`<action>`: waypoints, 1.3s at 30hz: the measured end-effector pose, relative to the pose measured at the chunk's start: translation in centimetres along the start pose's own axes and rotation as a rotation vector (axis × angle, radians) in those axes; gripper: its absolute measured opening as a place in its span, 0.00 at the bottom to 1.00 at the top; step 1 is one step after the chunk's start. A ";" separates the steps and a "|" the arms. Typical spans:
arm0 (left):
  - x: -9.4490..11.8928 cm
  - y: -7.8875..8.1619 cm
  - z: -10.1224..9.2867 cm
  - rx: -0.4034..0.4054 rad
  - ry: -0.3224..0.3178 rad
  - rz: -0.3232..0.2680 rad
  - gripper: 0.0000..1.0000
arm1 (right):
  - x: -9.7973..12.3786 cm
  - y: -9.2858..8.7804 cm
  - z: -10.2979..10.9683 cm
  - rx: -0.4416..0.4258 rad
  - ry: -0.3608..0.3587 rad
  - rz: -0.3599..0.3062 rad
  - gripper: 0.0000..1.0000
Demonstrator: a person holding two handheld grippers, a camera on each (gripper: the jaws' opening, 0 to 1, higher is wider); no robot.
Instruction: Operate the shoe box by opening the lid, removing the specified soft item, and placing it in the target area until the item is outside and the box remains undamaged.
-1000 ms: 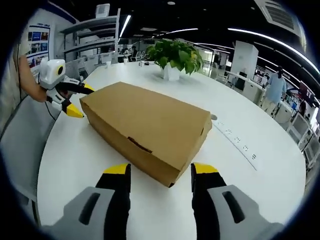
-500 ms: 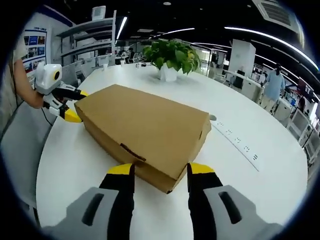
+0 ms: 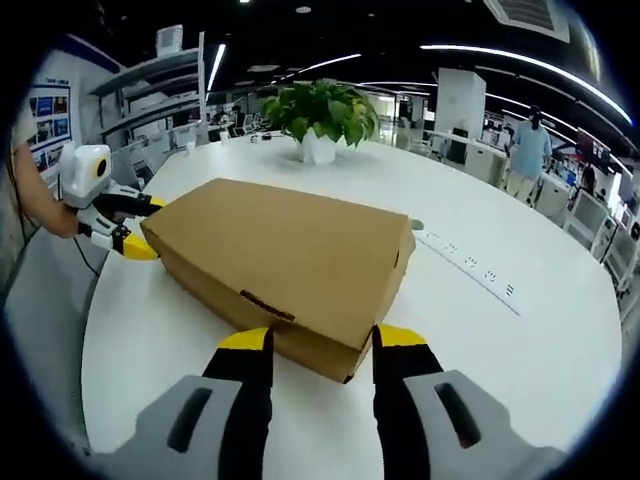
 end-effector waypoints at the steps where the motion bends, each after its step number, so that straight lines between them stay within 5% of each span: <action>1: 0.0 0.0 0.1 0.000 -0.002 0.002 0.53 | 0.0 0.0 0.1 -0.005 -0.003 0.002 0.35; 39: 1.1 -1.5 5.8 -0.114 -0.138 0.084 0.49 | 0.2 0.0 7.4 -0.182 -0.083 0.001 0.33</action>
Point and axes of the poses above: the point that each gripper's makers call its tool centre point, and the gripper's own axes: x roughly backward along the fingers, z roughly to its left, y roughly out of its top, the point moved 5 cm from there along x, roughly backward along the fingers, and after that the axes turned 15 degrees about z, right-handed, at the moved point
